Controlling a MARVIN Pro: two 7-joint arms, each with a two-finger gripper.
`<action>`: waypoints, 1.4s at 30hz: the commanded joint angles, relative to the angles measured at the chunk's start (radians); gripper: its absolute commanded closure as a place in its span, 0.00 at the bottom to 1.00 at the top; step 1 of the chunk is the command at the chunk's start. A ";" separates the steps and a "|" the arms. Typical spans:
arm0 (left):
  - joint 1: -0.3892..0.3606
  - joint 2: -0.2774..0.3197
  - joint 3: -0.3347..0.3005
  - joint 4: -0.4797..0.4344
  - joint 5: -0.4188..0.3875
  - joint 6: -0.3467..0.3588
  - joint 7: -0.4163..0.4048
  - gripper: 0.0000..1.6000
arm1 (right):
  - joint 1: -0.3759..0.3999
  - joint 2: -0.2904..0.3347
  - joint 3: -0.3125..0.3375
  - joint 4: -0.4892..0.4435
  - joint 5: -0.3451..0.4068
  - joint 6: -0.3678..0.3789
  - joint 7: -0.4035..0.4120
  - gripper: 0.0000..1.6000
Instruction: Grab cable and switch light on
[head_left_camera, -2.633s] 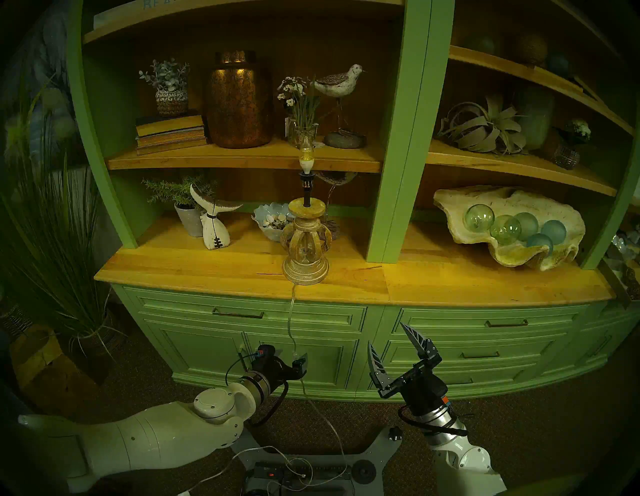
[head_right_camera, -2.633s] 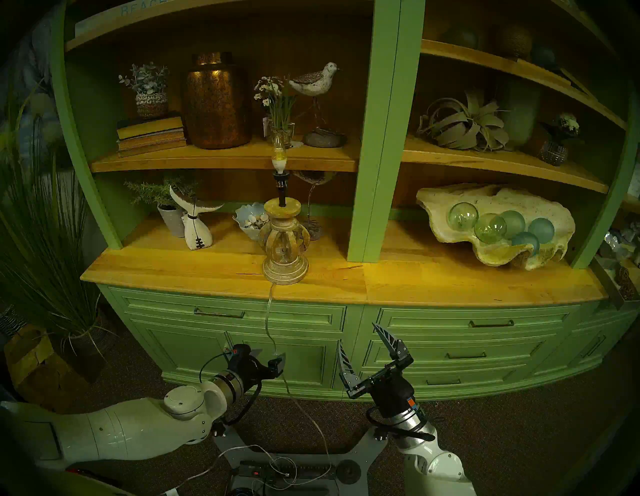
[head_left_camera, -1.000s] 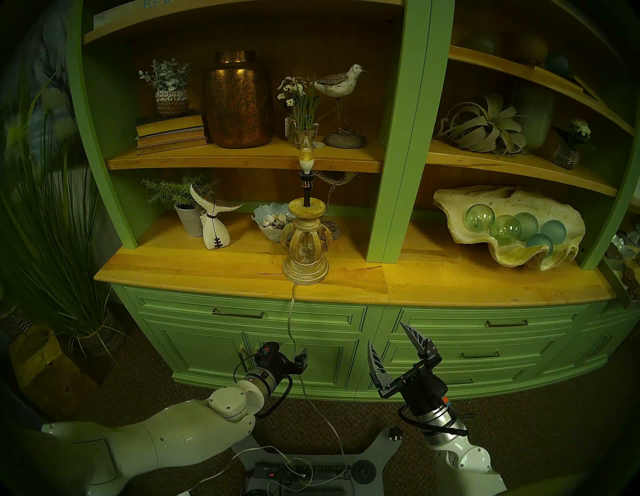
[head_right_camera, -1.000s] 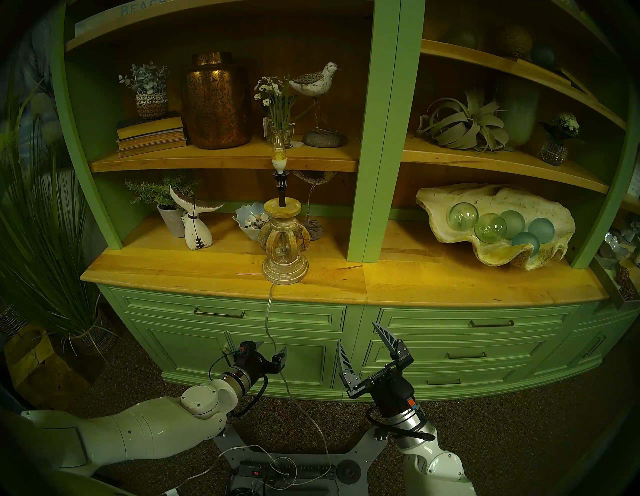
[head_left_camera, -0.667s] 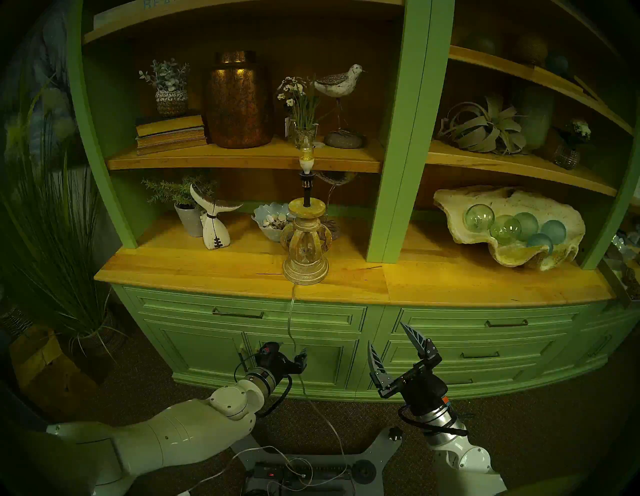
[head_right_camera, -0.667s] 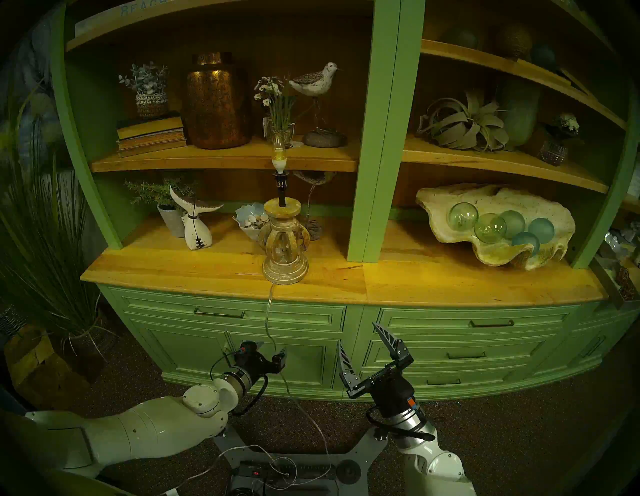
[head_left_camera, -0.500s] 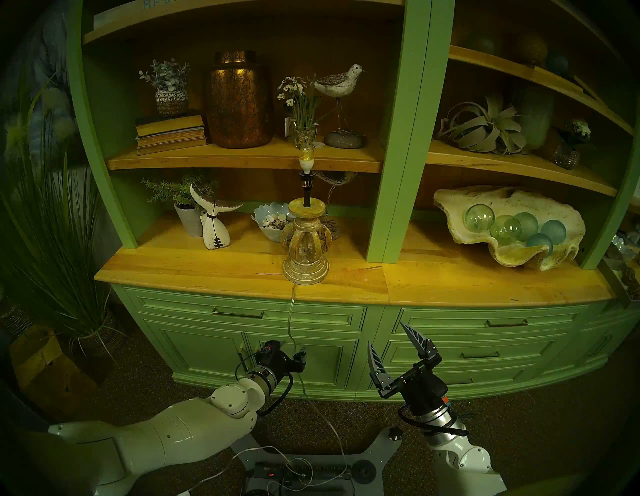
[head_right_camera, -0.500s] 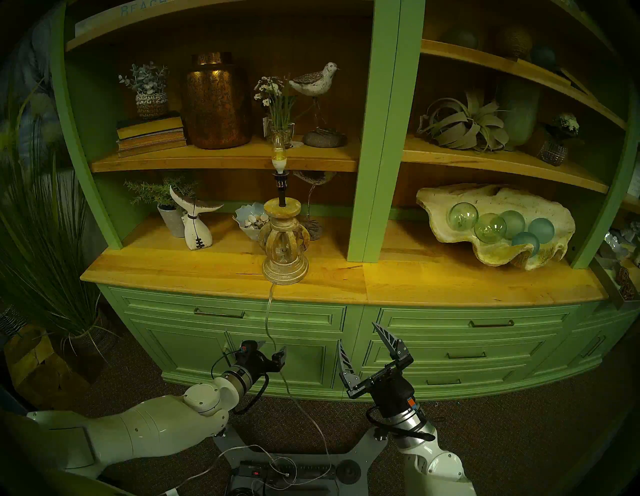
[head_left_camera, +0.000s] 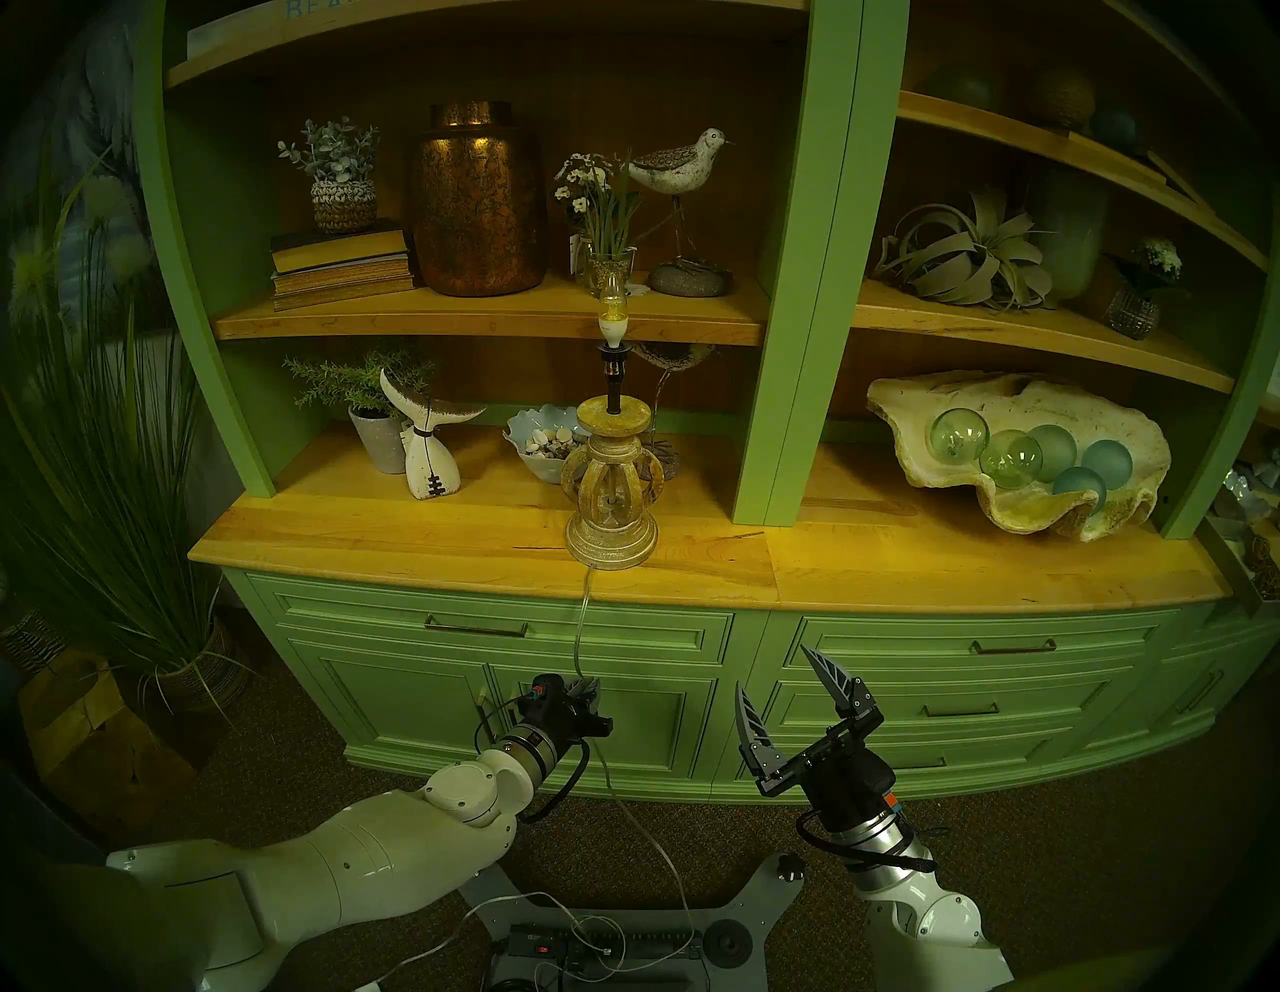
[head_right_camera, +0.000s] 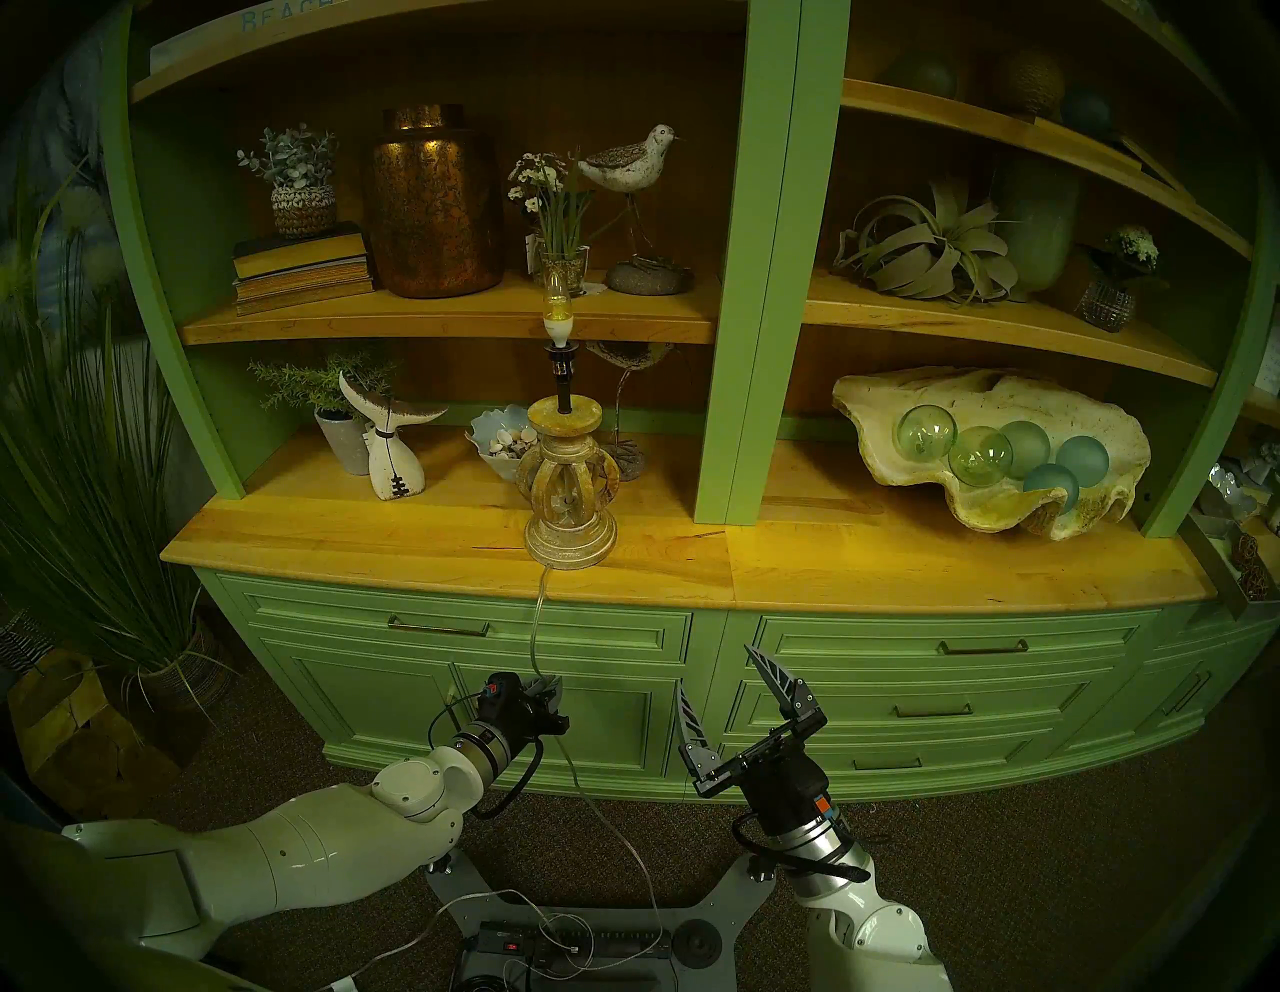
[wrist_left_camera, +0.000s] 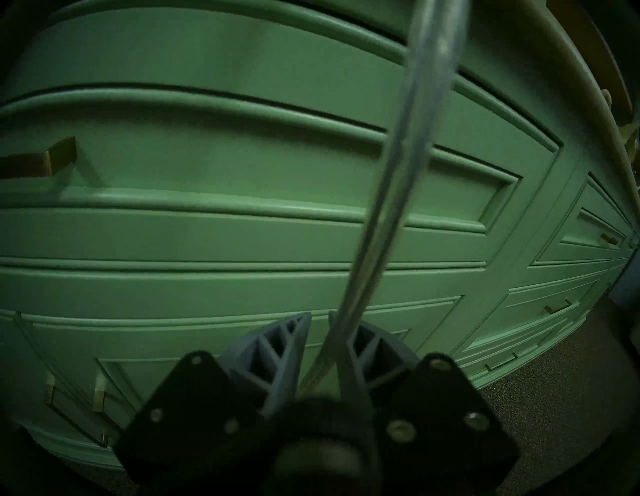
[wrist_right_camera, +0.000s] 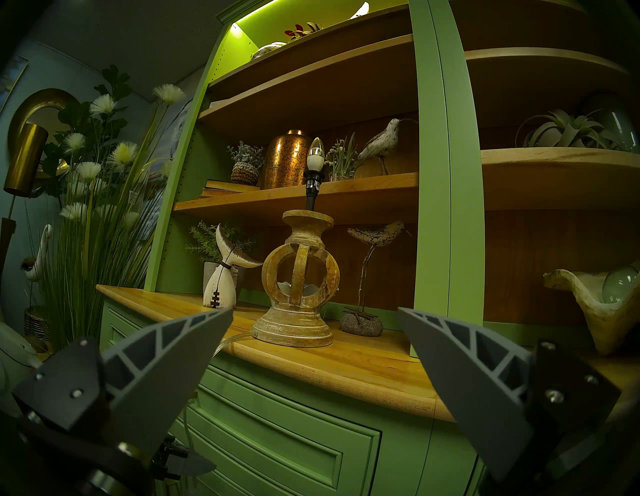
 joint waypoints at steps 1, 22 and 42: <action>-0.017 -0.013 -0.020 0.008 -0.031 -0.022 -0.059 1.00 | 0.003 0.001 -0.001 -0.029 0.000 -0.002 0.002 0.00; -0.011 0.184 -0.088 -0.153 -0.115 -0.095 -0.386 1.00 | 0.006 0.002 -0.001 -0.025 0.001 -0.005 0.002 0.00; 0.028 0.209 -0.148 -0.100 -0.283 -0.124 -0.669 1.00 | 0.004 0.001 -0.001 -0.028 0.001 -0.003 0.002 0.00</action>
